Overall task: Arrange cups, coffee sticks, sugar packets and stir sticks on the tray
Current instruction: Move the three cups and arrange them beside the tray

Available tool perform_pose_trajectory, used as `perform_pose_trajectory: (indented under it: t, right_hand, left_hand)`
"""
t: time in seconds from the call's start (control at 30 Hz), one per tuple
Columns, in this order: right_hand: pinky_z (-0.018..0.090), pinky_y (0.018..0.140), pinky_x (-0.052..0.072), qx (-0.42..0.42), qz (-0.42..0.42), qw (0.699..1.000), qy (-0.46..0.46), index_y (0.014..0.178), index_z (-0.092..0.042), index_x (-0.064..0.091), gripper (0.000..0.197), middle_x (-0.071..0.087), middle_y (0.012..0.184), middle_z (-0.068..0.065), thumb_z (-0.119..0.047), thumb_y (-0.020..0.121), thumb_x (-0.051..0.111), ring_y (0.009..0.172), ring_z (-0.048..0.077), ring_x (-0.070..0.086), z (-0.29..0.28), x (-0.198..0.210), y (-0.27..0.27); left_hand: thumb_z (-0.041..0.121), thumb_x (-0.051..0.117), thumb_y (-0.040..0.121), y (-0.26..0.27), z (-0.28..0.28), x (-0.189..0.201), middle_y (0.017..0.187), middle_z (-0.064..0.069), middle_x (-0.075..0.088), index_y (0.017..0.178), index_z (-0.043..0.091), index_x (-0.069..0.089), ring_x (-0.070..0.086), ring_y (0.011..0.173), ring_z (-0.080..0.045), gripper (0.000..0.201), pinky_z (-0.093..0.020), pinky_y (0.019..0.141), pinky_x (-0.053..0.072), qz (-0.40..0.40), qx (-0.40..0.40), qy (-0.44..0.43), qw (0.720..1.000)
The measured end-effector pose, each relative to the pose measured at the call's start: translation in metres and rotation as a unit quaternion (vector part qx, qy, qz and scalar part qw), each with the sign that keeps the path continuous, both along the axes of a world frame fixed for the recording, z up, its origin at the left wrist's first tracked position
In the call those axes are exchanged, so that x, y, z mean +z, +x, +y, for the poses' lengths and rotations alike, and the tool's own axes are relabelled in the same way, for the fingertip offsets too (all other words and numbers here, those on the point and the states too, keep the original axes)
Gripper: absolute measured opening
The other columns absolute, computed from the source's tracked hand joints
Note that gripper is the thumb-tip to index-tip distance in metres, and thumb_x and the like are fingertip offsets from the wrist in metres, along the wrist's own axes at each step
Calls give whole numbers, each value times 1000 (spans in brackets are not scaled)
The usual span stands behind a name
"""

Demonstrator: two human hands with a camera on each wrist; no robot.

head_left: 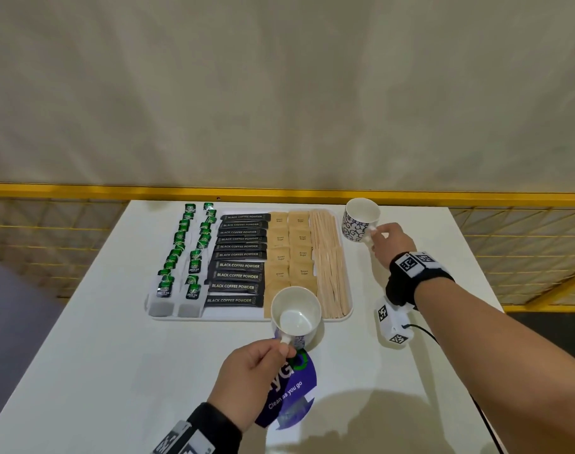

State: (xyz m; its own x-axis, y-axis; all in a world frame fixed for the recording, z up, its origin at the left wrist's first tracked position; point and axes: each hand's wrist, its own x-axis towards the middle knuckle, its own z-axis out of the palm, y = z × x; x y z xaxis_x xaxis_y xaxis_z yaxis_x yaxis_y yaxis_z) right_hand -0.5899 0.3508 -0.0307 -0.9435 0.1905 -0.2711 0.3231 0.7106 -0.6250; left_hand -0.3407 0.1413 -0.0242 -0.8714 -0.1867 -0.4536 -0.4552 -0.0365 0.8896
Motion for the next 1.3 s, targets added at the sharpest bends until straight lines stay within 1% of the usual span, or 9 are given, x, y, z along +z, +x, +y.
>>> perform_pose_trajectory:
  t: [0.2, 0.37, 0.47, 0.53, 0.67, 0.83, 1.07, 1.23, 1.3]
  right_hand:
    - [27, 73, 43, -2, 93, 991, -100, 96, -19, 63, 17, 68, 92, 5, -27, 94, 49, 86, 23, 62, 3, 19, 57]
    - [28, 78, 51, 87, 35, 984, -151, 82, -27, 70, 14, 67, 76, -9, -26, 89, 58, 71, 9, 60, -13, 31, 134]
    - [26, 76, 52, 92, -7, 980, -174, 86, -30, 68, 6, 68, 81, -8, -34, 85, 64, 77, 10, 64, -21, 34, 178]
    - [23, 71, 48, 73, -23, 977, -199, 100, -33, 60, 23, 66, 90, -6, -42, 81, 68, 85, 10, 64, -27, 32, 202]
    - [17, 69, 42, 57, -26, 972, -224, 119, -36, 42, 55, 56, 106, -13, -50, 75, 72, 95, 7, 59, -39, 29, 225]
    - [18, 73, 43, 41, 6, 971, -234, 118, -35, 38, 68, 51, 116, -10, -46, 67, 80, 102, 11, 58, -44, 33, 230]
    - [22, 77, 42, 99, 40, 988, -115, 103, -34, 43, 55, 53, 100, -14, -40, 63, 80, 93, 9, 54, -44, 54, 221]
    - [26, 75, 46, 124, 58, 988, -78, 99, -33, 49, 46, 56, 89, -15, -40, 66, 79, 87, 11, 58, -39, 65, 202]
    - [29, 77, 49, 106, 57, 991, -64, 102, -30, 50, 48, 59, 92, -10, -44, 66, 79, 88, 14, 59, -31, 64, 185]
  left_hand:
    - [18, 60, 92, -4, 8, -2, 81, -4, 75, 75, 20, 77, 69, 84, -19, 24, -32, 84, 54, 5, 9, -15, 1000]
    - [20, 60, 92, -4, 18, 2, 92, -15, 73, 76, 22, 77, 66, 94, -32, 24, -38, 91, 50, 11, 23, -12, 1000]
    - [20, 59, 93, 0, 24, 5, 90, -18, 71, 78, 22, 76, 62, 84, -23, 23, -40, 92, 49, 13, 25, -10, 1000]
    - [19, 58, 93, 2, 27, 6, 86, -11, 71, 81, 21, 75, 61, 82, -18, 21, -39, 93, 49, 16, 20, 0, 1000]
    - [26, 57, 94, 6, 35, 6, 65, 14, 65, 75, 25, 74, 57, 70, -9, 25, -26, 76, 47, 31, -14, -30, 999]
    - [28, 56, 93, 15, 42, 4, 60, -3, 53, 60, 10, 60, 46, 59, -17, 38, -34, 65, 39, 29, -51, -60, 996]
    - [16, 61, 90, 18, 53, 8, 39, 12, 37, 37, 27, 50, 33, 44, -7, 55, -21, 48, 30, 28, -100, -85, 991]
    - [28, 68, 85, 17, 45, 8, 80, 14, 70, 88, 30, 74, 63, 77, -1, 7, -12, 69, 45, 46, -84, -50, 994]
    - [28, 69, 84, 18, 35, 4, 94, 12, 71, 101, 30, 70, 64, 90, 2, 17, -3, 70, 44, 43, -64, -50, 996]
